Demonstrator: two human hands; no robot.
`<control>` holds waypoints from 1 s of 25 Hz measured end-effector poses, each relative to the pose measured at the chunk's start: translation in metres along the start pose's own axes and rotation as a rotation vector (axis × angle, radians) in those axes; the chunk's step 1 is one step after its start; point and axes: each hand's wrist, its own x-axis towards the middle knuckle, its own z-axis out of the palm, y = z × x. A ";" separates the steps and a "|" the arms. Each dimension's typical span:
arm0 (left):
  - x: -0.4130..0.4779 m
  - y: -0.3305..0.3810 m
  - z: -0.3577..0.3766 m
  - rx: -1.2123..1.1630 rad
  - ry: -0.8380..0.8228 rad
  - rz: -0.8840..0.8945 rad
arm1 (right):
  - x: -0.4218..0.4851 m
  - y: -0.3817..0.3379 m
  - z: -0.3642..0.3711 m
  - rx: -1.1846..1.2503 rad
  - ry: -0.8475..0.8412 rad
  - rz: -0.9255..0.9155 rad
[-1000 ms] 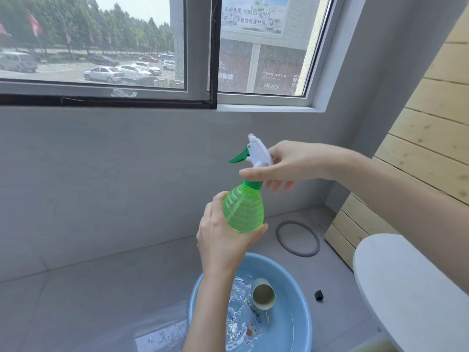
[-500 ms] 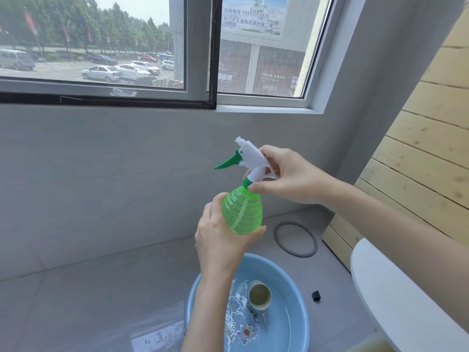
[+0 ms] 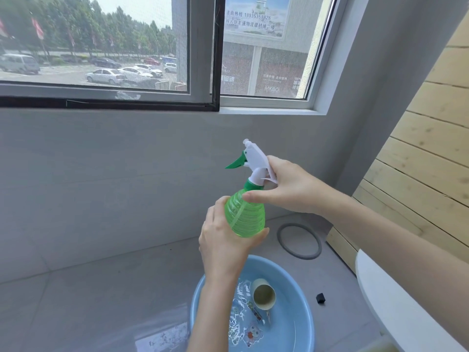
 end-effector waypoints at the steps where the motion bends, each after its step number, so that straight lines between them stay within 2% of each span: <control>1: 0.000 0.000 0.000 -0.003 0.001 0.000 | 0.000 0.000 0.001 0.077 -0.016 0.003; 4: 0.000 0.000 0.000 -0.020 0.008 -0.008 | 0.000 0.004 0.009 0.183 0.114 -0.027; 6: 0.000 -0.001 0.000 -0.006 0.010 -0.007 | -0.002 0.001 0.016 0.090 0.237 -0.024; 8: 0.000 -0.002 0.000 0.015 0.009 0.002 | -0.003 0.003 0.020 -0.009 0.282 -0.017; 11: 0.000 -0.003 0.000 0.010 0.007 -0.008 | -0.003 0.004 0.019 -0.016 0.195 -0.012; 16: 0.001 -0.005 0.002 0.029 -0.013 -0.013 | 0.002 0.006 0.007 0.245 0.066 -0.074; 20: 0.000 -0.003 0.002 0.030 -0.002 0.009 | 0.001 0.001 0.011 0.013 0.228 -0.043; 22: 0.000 -0.002 0.002 0.032 -0.004 0.017 | 0.000 -0.002 0.010 -0.059 0.229 -0.027; 24: -0.001 -0.003 0.001 0.036 -0.005 0.023 | 0.001 -0.001 0.001 -0.063 0.084 -0.013; 25: 0.000 -0.003 0.001 0.036 -0.004 0.026 | 0.002 -0.001 -0.004 0.023 -0.014 -0.018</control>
